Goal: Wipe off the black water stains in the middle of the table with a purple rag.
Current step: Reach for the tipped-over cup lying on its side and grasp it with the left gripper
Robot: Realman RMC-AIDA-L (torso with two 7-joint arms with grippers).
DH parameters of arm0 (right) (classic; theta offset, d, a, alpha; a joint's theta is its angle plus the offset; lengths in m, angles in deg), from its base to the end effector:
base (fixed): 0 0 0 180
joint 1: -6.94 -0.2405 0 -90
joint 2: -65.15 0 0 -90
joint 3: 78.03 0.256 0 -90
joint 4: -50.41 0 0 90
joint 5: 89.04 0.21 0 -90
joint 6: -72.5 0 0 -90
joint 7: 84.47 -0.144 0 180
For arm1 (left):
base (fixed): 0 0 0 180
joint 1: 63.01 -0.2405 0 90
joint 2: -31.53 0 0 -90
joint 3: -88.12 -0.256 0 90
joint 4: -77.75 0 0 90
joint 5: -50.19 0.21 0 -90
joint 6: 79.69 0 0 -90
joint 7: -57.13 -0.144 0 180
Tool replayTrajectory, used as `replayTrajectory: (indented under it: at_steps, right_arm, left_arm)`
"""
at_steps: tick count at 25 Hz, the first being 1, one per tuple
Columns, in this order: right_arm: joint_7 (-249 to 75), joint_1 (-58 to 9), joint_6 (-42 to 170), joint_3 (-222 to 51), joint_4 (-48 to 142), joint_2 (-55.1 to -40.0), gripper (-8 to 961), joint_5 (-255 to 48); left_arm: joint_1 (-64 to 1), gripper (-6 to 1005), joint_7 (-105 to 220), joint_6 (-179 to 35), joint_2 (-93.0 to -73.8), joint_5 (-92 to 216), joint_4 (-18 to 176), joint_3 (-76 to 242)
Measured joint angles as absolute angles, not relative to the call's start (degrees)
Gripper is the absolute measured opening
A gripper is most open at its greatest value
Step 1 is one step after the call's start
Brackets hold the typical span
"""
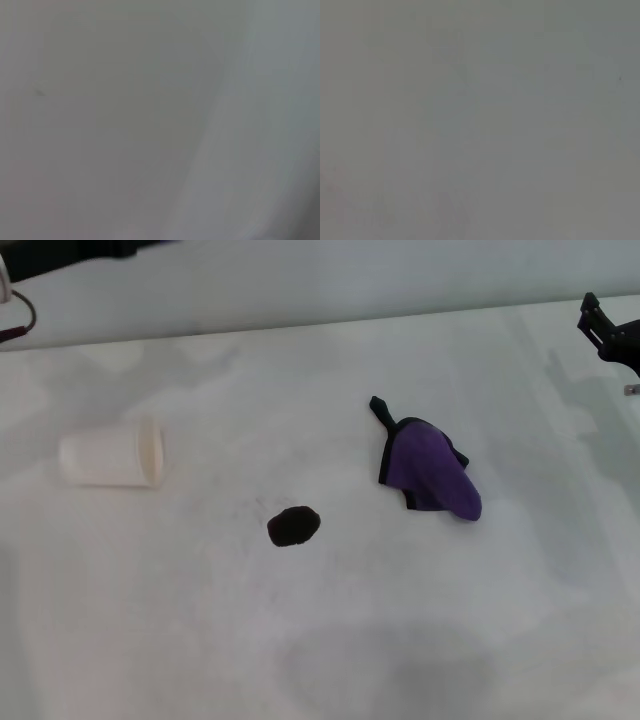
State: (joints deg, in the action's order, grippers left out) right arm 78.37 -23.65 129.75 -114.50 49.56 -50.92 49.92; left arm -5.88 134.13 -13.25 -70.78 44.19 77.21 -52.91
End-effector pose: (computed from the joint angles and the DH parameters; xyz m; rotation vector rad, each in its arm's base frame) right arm 0.3692 0.3586 0.0287 -1.5163 0.6863 0.5539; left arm -0.1907 0.4640 0.0393 -2.4352 -0.7592 -0.8193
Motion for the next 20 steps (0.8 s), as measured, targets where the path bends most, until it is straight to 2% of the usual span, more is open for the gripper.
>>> replayTrajectory:
  at_steps: [3, 5, 15, 17, 20]
  right_arm:
    - [78.36, -23.62, 129.66, -114.50, 49.53, -50.85, 840, 49.94]
    - [78.15, -23.57, 129.51, -114.47, 49.53, -50.80, 840, 49.98]
    - [76.90, -23.55, 129.26, -114.32, 49.57, -50.92, 840, 50.09]
    - [75.25, -23.56, 129.47, -114.32, 49.85, -50.93, 840, 50.11]
    - [73.68, -23.56, 129.85, -114.32, 50.21, -50.99, 840, 50.11]
  left_arm:
    - [-1.32, 890, 136.68, -7.34, -70.63, 49.36, 70.18, -59.82]
    - [1.48, 890, 137.36, -3.04, -71.78, 49.71, 64.25, -69.60]
    - [14.28, 888, 129.37, 8.31, -84.80, 70.73, 31.89, -75.75]
    - [15.78, 888, 127.72, 8.74, -86.59, 73.96, 28.66, -75.65]
    - [16.87, 888, 126.71, 9.81, -87.37, 77.88, 27.77, -75.55]
